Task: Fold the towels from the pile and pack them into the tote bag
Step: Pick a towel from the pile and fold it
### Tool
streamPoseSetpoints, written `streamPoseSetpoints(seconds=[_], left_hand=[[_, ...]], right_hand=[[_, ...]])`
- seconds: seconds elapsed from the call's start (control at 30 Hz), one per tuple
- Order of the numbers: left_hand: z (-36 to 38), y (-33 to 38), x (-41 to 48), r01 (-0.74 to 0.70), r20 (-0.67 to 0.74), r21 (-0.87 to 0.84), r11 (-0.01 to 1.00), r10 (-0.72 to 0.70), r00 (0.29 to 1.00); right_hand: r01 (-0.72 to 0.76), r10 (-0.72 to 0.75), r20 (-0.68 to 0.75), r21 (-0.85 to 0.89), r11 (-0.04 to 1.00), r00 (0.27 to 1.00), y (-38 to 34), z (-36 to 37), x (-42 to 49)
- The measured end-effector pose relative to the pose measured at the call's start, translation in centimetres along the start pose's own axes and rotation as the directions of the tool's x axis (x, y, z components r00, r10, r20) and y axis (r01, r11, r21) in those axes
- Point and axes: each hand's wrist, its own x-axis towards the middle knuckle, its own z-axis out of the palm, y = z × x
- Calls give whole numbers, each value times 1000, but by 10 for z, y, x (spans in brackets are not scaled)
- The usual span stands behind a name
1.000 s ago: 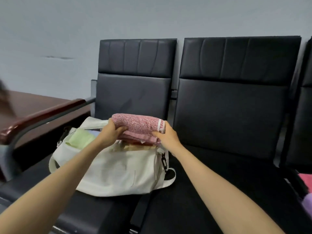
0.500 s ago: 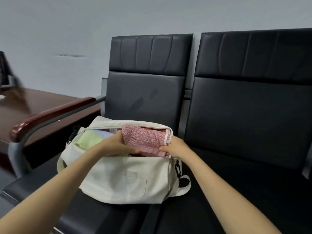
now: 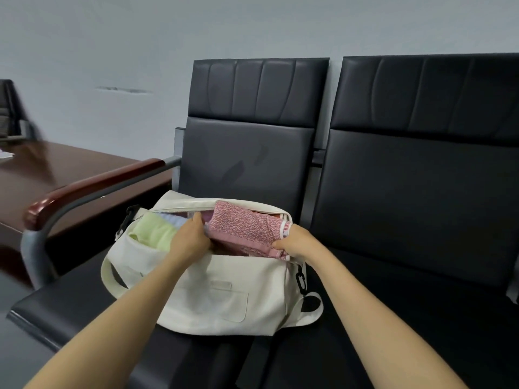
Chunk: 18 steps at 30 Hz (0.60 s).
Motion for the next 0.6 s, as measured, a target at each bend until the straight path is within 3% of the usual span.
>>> streamPoseSetpoints(seconds=[0.1, 0.2, 0.27, 0.33, 0.4, 0.5, 0.6], left_hand=[[-6, -5, 3, 47, -67, -72, 996, -52, 996], [-8, -5, 0, 12, -16, -231, 973, -16, 1000], [-13, 1, -9, 7, 29, -450, 893, 7, 1000], [-20, 8, -18, -43, -24, -559, 828, 35, 999], [-21, 11, -31, -184, -78, -435, 881, 166, 983], [-11, 8, -36, -366, 31, -53, 929, 368, 929], [-4, 7, -23, -309, 167, 166, 936, 282, 945]], right_hand=[[-4, 6, 37, -64, 998, 999, -3, -4, -1], [-16, 21, 55, -94, 995, 998, -6, -7, -3], [-25, 33, 51, -145, 989, 998, -8, -7, -7], [-39, 44, 23, -187, 982, 999, -10, -6, -9], [-58, 58, -6, -221, 974, 998, -11, -5, -13], [-66, 62, -23, -269, 961, 998, -11, -4, -15], [-48, 19, -88, -347, 936, 996, -13, 4, -16]])
